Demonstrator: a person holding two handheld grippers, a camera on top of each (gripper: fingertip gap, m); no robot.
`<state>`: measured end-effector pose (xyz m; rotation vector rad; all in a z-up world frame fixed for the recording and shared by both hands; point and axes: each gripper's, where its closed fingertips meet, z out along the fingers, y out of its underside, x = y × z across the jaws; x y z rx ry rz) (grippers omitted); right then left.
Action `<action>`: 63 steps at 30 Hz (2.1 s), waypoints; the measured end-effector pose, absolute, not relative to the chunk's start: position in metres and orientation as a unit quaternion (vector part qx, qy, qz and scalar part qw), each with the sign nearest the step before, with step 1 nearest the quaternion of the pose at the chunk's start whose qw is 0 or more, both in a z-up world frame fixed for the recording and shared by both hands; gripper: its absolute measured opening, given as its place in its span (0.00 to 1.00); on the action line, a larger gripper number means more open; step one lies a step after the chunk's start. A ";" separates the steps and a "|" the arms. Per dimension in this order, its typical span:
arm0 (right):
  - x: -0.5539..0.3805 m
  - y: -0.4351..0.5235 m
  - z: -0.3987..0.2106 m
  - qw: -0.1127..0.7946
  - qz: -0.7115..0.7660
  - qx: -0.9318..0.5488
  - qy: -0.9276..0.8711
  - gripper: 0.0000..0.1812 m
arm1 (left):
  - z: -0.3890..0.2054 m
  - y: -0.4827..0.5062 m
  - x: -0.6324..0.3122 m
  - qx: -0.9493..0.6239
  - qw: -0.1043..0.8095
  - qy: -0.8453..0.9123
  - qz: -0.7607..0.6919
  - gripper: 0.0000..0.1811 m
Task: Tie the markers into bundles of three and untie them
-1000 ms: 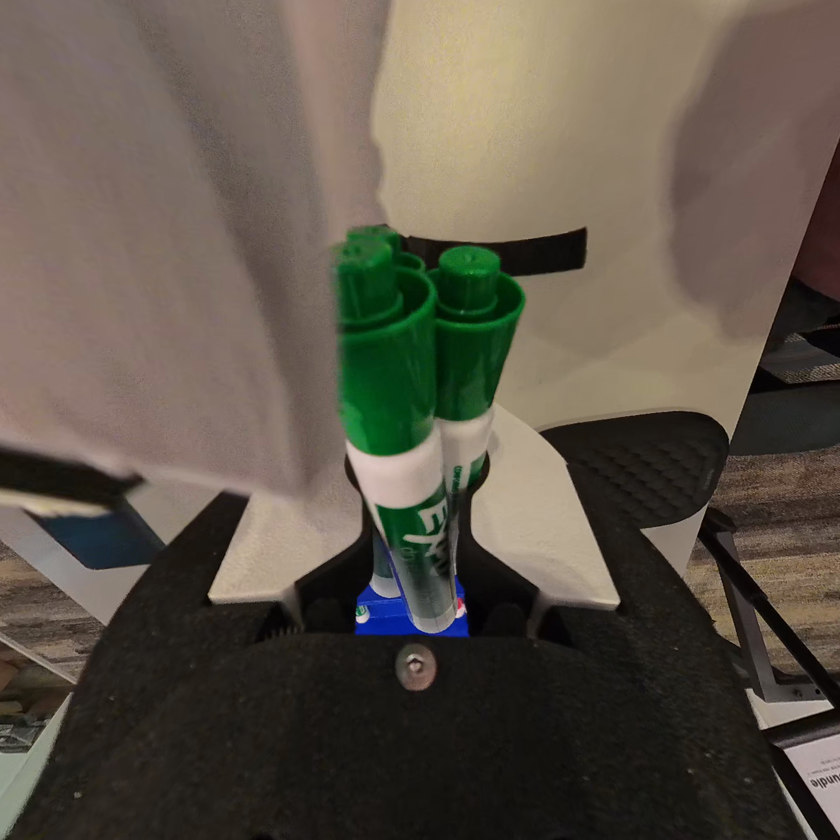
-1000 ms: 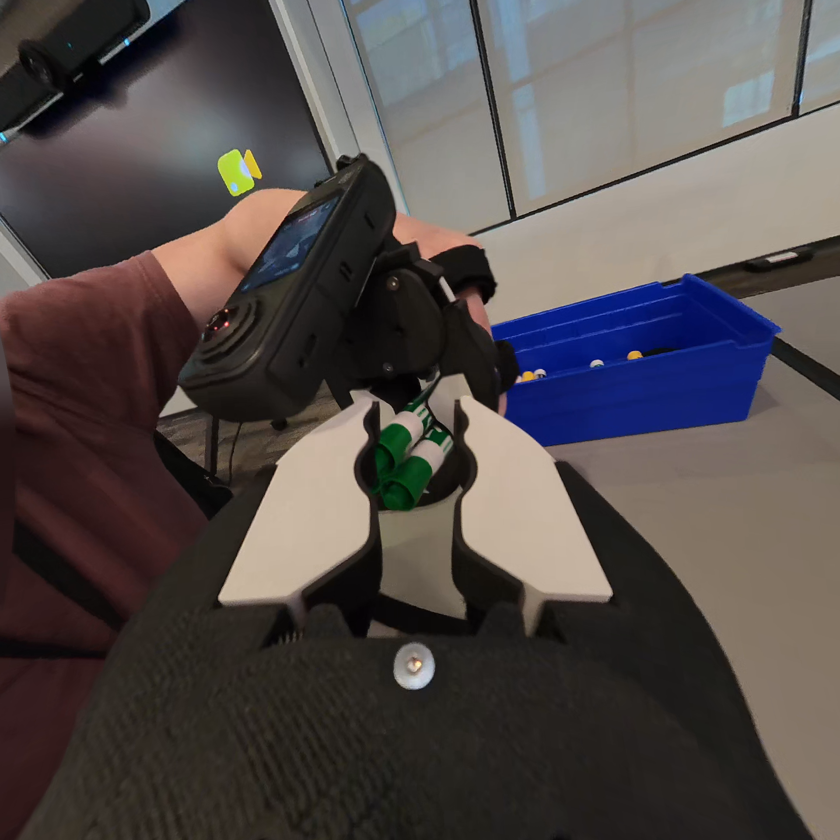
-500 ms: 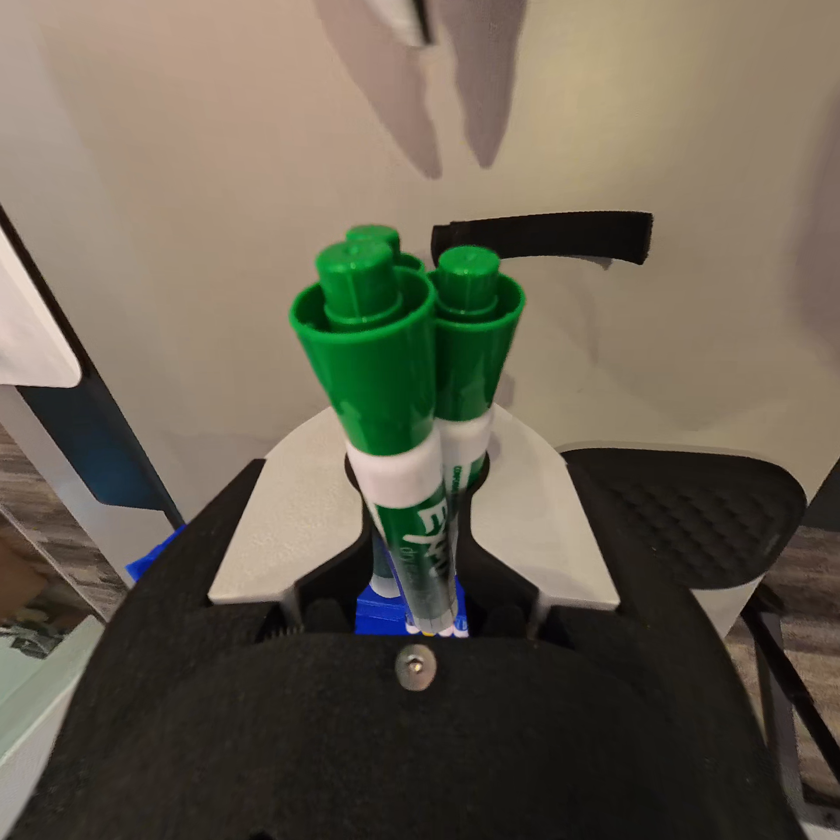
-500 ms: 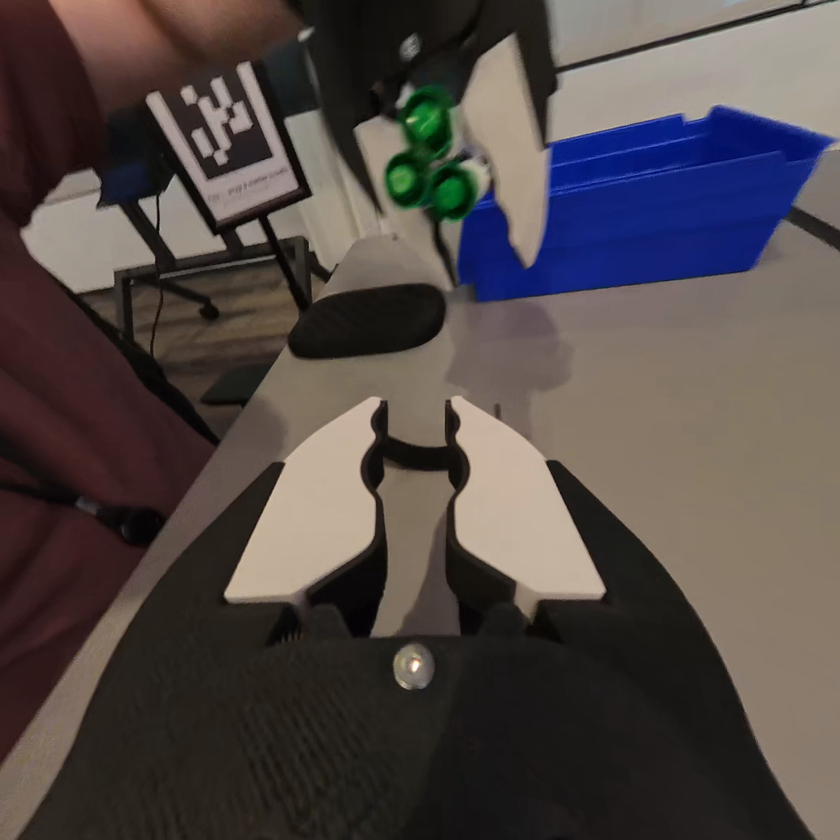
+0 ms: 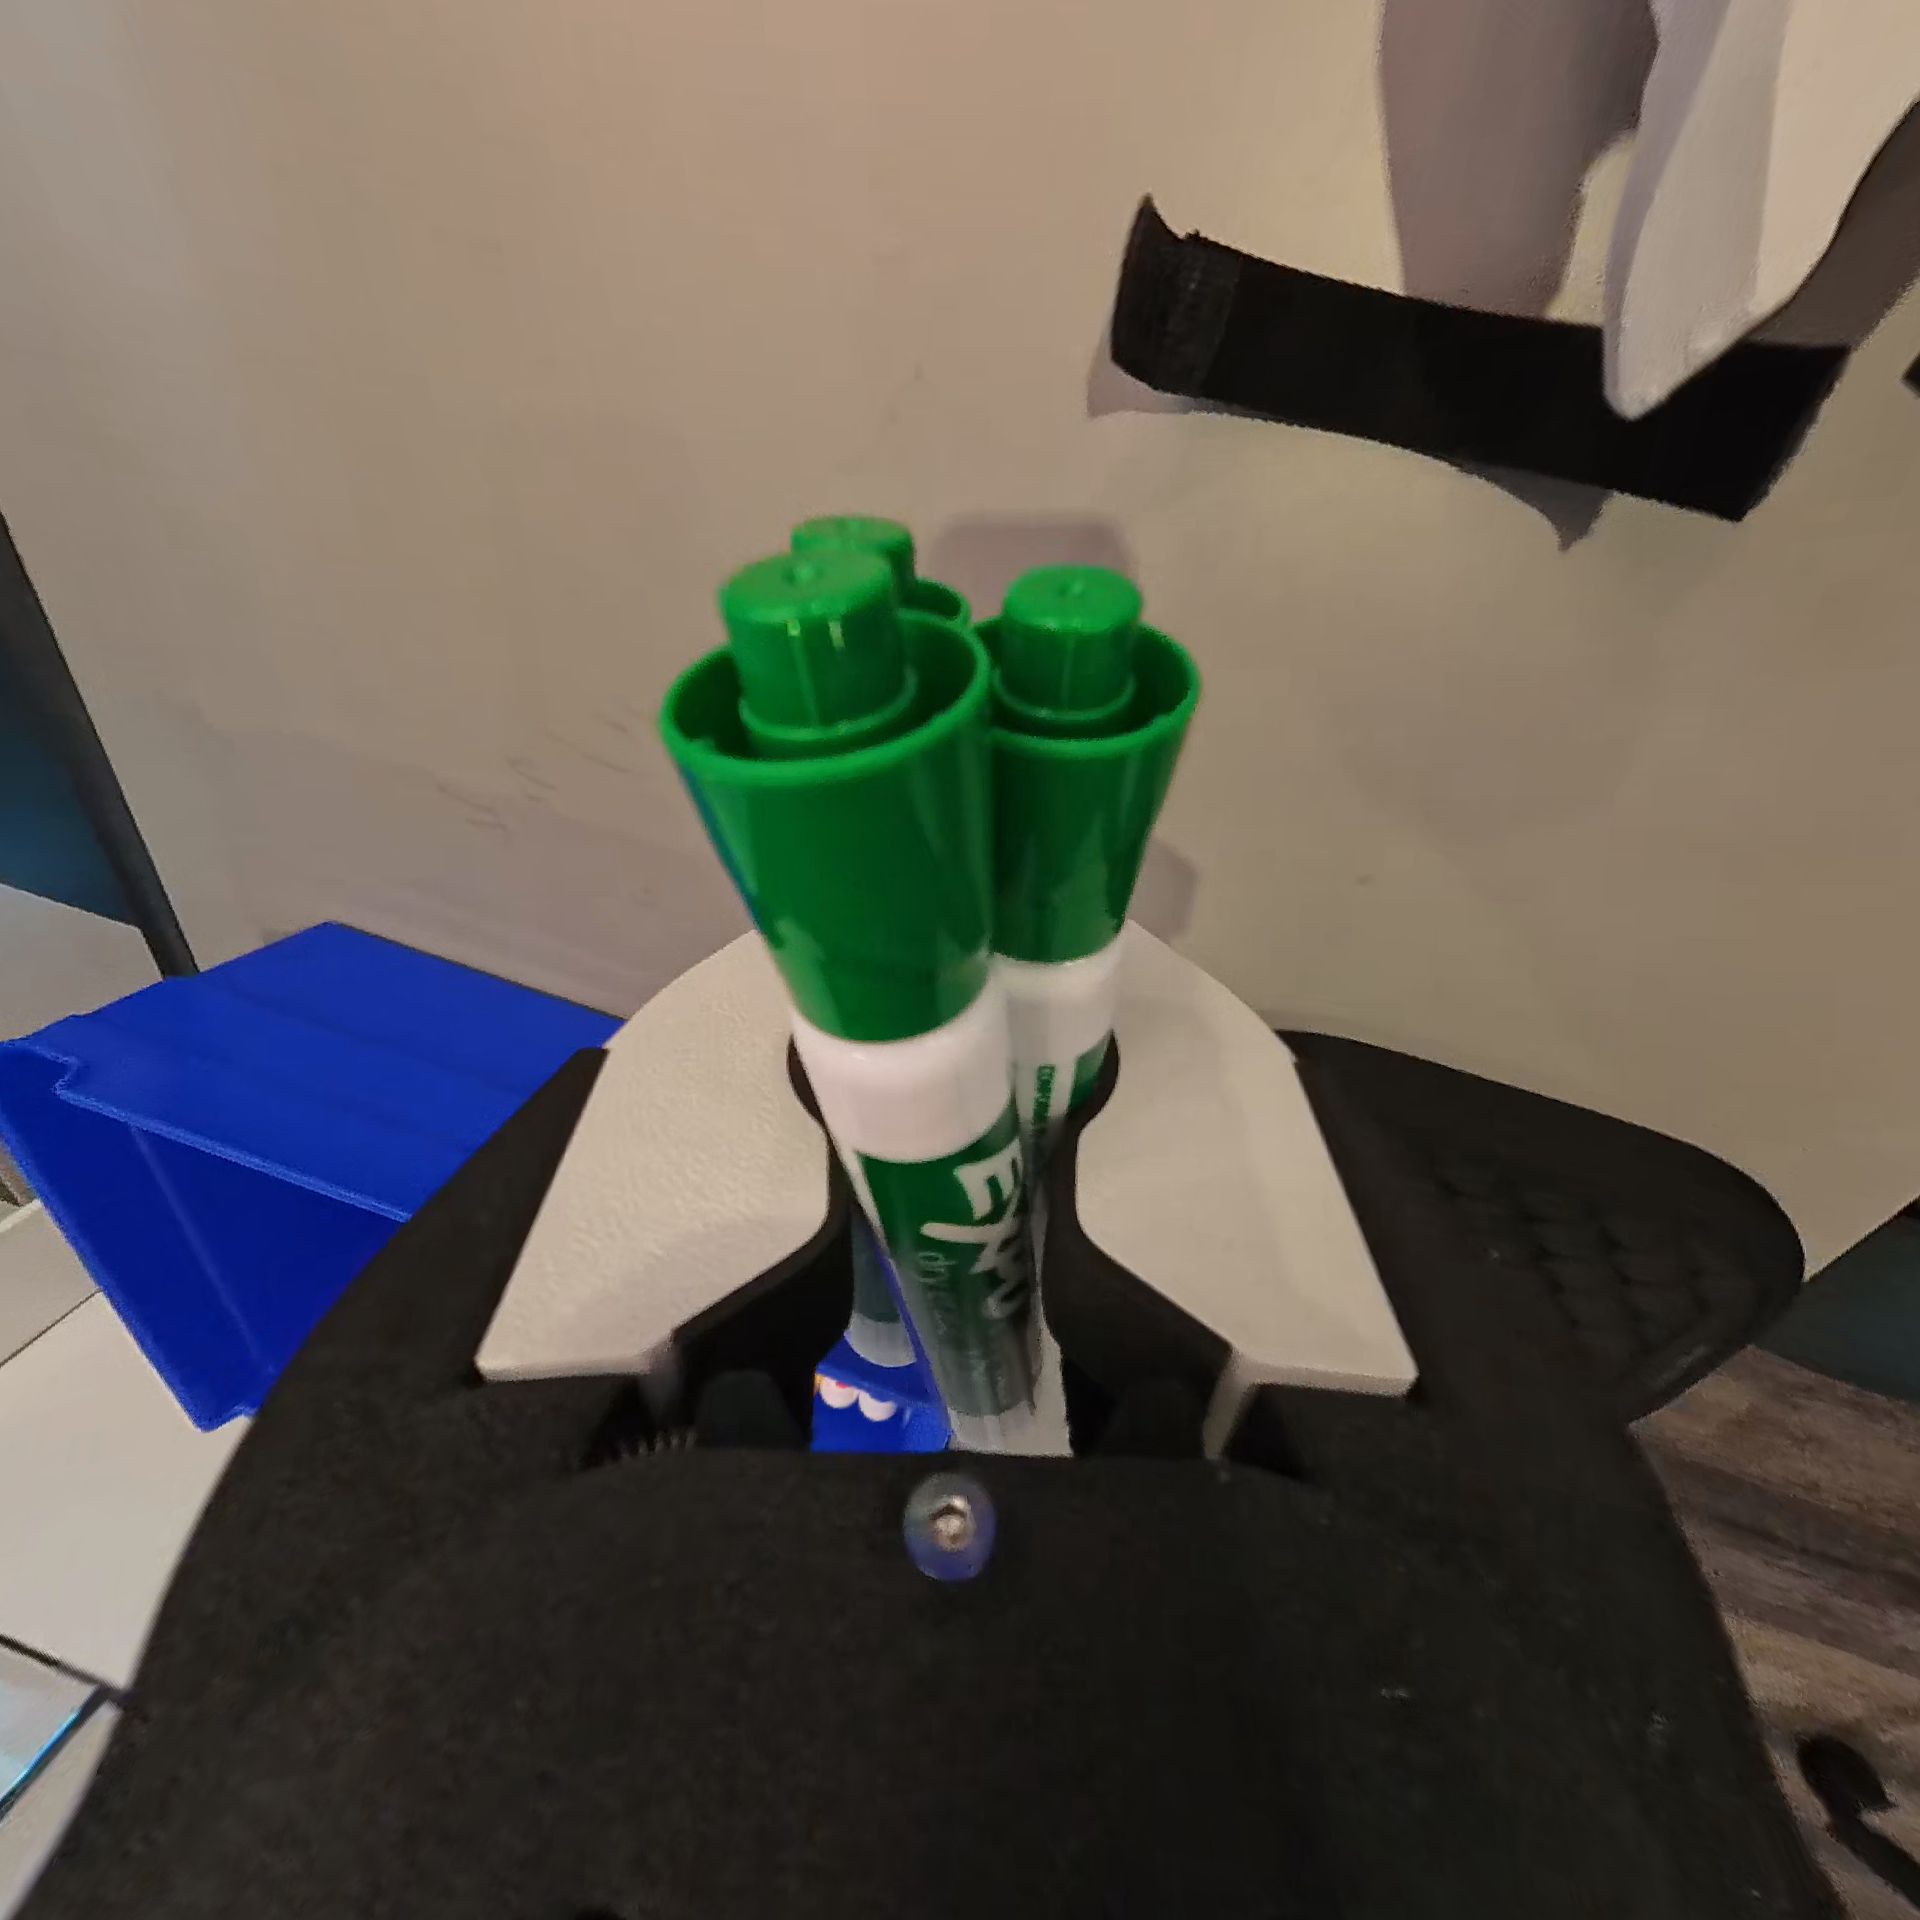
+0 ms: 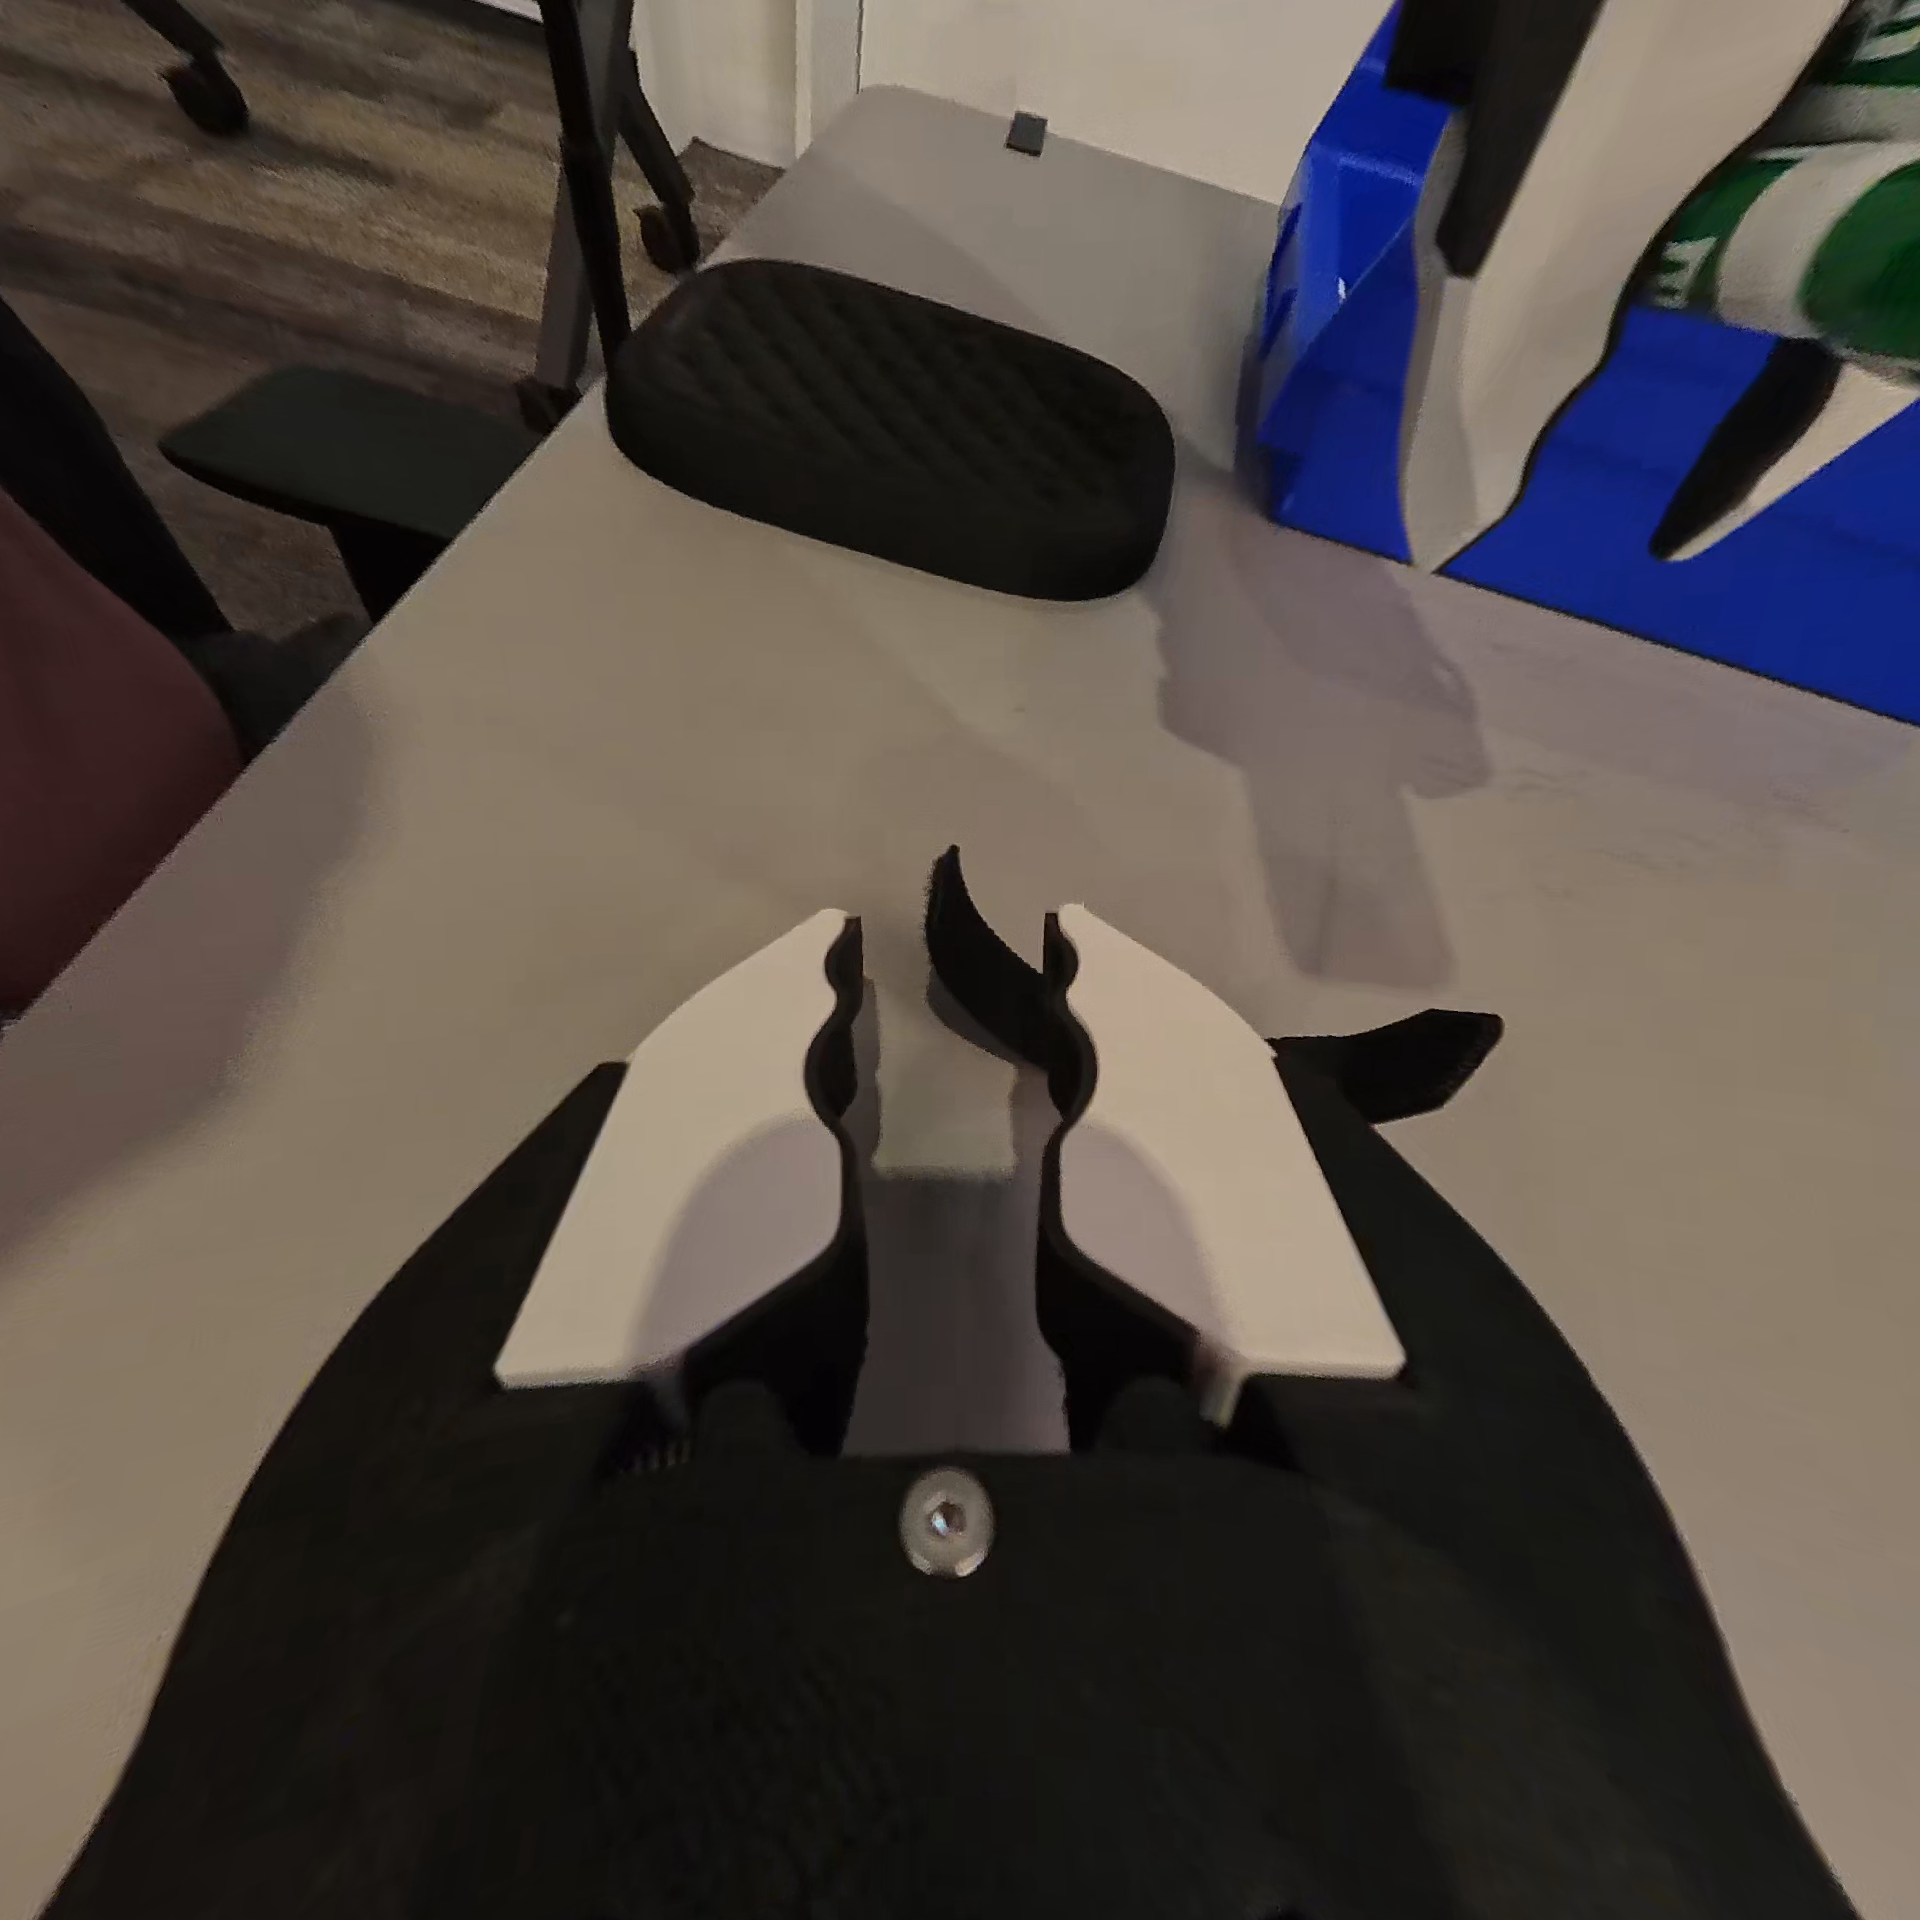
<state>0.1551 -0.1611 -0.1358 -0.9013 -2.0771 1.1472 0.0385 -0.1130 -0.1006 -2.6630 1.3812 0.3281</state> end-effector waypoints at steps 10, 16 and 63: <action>0.154 -0.155 -0.150 0.294 0.392 -0.346 -0.800 0.02 | -0.085 -0.071 0.042 -0.879 0.123 0.452 0.087 0.23; 0.168 -0.138 -0.127 0.293 0.442 -0.349 -0.773 0.02 | -0.074 -0.031 0.063 -0.857 0.167 0.483 0.066 0.23; 0.140 -0.053 -0.037 -0.136 0.738 -0.364 -0.551 0.02 | -0.114 -0.042 0.020 -0.814 0.039 0.566 0.126 0.23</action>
